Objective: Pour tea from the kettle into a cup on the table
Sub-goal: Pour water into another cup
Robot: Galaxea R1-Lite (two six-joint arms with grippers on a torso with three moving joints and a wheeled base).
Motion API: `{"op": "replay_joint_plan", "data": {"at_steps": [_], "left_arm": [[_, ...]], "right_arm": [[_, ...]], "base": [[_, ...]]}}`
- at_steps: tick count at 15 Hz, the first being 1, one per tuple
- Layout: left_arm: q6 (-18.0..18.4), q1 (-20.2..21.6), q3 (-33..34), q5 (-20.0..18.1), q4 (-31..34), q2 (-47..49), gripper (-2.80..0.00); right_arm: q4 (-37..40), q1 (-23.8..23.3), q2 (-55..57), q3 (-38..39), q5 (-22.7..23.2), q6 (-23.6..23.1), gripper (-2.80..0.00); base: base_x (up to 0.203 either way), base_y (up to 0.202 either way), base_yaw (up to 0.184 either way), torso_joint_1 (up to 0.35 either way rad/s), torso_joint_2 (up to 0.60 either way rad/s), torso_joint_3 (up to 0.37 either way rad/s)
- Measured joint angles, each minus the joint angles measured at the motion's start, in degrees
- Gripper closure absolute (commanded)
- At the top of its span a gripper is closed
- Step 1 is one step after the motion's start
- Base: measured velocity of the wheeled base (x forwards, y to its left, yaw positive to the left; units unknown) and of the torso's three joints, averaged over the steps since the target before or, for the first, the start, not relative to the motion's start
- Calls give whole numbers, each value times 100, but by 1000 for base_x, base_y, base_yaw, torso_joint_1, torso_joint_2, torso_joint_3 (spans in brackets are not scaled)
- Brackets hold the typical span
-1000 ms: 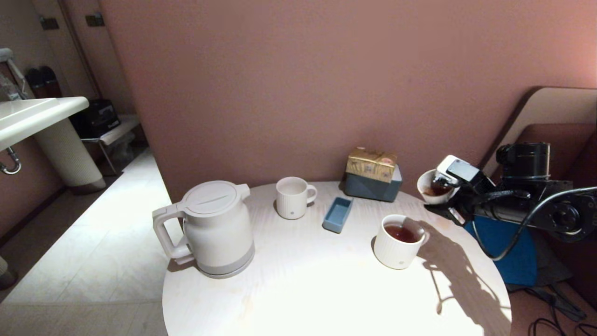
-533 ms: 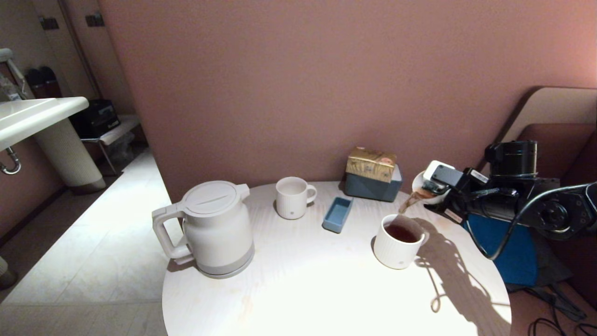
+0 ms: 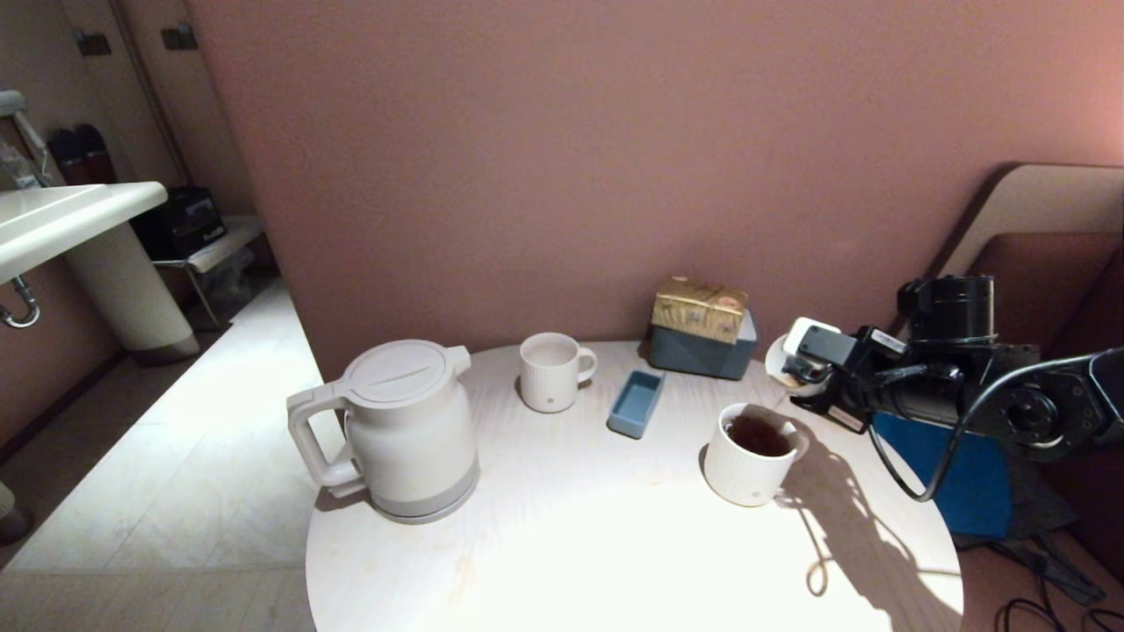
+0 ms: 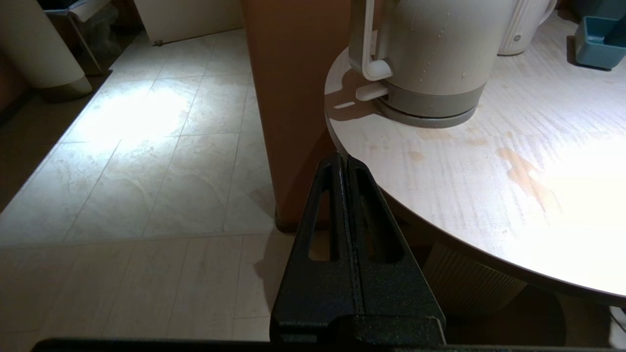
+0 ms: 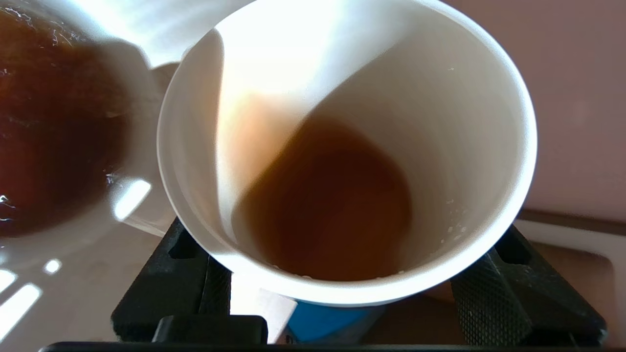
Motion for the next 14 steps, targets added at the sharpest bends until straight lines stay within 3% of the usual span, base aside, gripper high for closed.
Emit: {"op": "replay_joint_plan", "data": {"at_steps": [10, 14], "left_arm": [[-2, 0, -2, 0, 2, 0, 0], [0, 0, -2, 1, 2, 0, 0]], "right_arm": [[-1, 0, -46, 240, -11, -38, 0], [-1, 0, -68, 250, -24, -346, 0]], "base": [[0, 0, 0, 0, 0, 0], [0, 0, 0, 0, 0, 0]]}}
